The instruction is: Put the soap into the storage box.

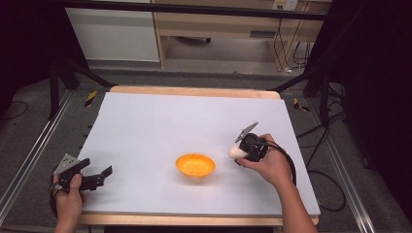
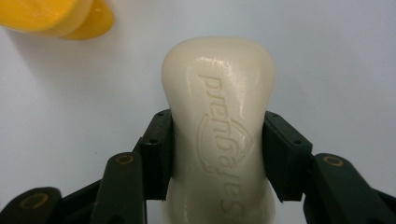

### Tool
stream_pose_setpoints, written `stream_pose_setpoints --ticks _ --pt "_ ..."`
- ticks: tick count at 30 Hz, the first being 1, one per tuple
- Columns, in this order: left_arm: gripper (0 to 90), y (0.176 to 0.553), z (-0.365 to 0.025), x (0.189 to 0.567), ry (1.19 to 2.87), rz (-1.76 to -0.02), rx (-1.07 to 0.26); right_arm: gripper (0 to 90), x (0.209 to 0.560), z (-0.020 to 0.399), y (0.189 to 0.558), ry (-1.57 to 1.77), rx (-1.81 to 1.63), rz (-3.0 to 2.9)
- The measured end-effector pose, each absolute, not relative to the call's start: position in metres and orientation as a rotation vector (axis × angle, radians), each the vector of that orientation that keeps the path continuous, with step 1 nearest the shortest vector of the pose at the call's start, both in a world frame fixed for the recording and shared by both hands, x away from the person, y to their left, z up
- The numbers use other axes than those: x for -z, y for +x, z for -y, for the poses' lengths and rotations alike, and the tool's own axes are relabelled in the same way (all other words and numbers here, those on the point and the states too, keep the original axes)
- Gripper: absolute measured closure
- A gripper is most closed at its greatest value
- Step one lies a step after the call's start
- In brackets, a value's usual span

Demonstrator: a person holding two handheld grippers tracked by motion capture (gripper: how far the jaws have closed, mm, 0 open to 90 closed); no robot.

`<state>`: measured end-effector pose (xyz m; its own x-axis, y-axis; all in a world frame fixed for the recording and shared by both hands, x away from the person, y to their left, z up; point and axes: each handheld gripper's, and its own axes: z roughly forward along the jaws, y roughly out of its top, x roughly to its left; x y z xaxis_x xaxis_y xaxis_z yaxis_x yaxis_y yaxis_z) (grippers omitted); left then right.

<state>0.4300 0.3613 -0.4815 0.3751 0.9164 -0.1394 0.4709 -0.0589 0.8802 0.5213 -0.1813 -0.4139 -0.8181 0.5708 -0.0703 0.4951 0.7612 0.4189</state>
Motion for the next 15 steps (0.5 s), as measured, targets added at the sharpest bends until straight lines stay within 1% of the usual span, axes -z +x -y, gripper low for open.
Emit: stream_pose_setpoints --ticks 15 --pt "0.0 0.43 -0.361 0.482 1.686 -1.241 -0.587 49.7 0.391 0.158 0.517 0.71 -0.609 -2.777"
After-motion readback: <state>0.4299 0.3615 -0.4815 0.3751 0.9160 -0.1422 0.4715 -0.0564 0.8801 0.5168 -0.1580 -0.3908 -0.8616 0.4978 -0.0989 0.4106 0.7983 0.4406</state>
